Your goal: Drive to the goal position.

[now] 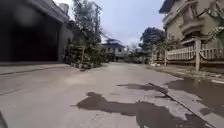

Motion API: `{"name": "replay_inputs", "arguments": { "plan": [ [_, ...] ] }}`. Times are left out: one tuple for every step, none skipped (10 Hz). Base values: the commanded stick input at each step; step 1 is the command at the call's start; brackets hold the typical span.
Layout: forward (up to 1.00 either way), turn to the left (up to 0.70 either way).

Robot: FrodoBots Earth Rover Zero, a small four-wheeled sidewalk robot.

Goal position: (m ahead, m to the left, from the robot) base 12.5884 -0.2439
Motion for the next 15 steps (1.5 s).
{"name": "replay_inputs", "arguments": {
  "plan": [
    [1.0, 0.0],
    [1.0, 0.0],
    [1.0, 0.0],
    [1.0, 0.0],
    [1.0, 0.0],
    [1.0, 0.0],
    [1.0, 0.0],
    [1.0, 0.0],
    [1.0, 0.0],
    [1.0, 0.0],
    [1.0, 0.0],
    [1.0, 0.0],
    [1.0, 0.0],
    [1.0, 0.0],
    [1.0, 0.0]
  ]
}}
